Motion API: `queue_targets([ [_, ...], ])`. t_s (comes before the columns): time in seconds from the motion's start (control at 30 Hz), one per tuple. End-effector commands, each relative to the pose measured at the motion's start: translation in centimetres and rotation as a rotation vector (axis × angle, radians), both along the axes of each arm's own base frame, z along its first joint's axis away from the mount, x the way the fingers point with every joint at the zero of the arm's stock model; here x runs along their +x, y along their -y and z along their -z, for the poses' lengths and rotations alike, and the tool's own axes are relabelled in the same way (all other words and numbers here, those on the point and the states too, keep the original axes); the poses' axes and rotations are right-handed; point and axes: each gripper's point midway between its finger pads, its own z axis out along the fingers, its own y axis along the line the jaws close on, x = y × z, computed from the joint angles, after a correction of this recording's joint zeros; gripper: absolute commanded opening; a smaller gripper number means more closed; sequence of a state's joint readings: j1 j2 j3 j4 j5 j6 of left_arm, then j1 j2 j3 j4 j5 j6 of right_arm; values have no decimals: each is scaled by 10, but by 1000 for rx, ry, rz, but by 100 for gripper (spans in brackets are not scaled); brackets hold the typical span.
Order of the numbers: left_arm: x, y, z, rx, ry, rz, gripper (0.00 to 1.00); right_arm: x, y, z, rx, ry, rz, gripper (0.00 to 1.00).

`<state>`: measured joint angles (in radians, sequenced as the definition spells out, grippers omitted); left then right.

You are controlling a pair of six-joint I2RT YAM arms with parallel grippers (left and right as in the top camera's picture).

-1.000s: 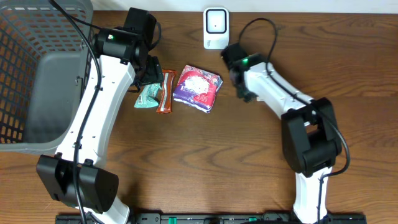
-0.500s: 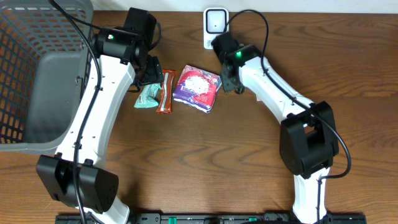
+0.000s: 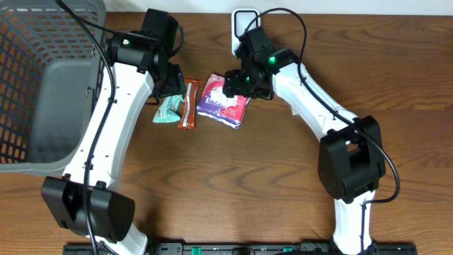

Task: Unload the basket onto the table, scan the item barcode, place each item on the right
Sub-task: 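Lift the orange packet with the right gripper up to the scanner, then lower the orange packet onto the table right of the bag and release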

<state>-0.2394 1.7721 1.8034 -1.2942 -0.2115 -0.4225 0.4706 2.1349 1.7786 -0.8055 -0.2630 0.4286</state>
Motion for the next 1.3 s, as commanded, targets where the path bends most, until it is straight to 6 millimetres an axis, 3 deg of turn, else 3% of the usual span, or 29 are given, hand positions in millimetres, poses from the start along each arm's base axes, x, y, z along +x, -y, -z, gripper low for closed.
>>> queue_targets([
  [0.0,1,-1,0,3,1,-10,98,-13,-5,21,31,-102,28,66],
  [0.13,1,-1,0,3,1,-10,98,-26,2,51,-11,-177,31,61],
  [0.23,1,-1,0,3,1,-10,98,-28,16,56,-74,-185,51,58],
  [0.33,1,-1,0,3,1,-10,98,-13,47,27,-198,-85,61,63],
  [0.47,1,-1,0,3,1,-10,98,5,85,-27,-350,61,50,77],
  [0.53,1,-1,0,3,1,-10,98,11,100,-49,-406,123,29,77],
  [0.63,1,-1,0,3,1,-10,98,15,116,-56,-480,165,-18,75],
  [0.73,1,-1,0,3,1,-10,98,11,129,-43,-556,144,-42,75],
  [1.03,1,0,0,2,2,-10,98,-8,152,29,-676,73,-49,67],
  [1.27,1,0,0,2,2,-10,98,-19,165,64,-729,71,-56,61],
])
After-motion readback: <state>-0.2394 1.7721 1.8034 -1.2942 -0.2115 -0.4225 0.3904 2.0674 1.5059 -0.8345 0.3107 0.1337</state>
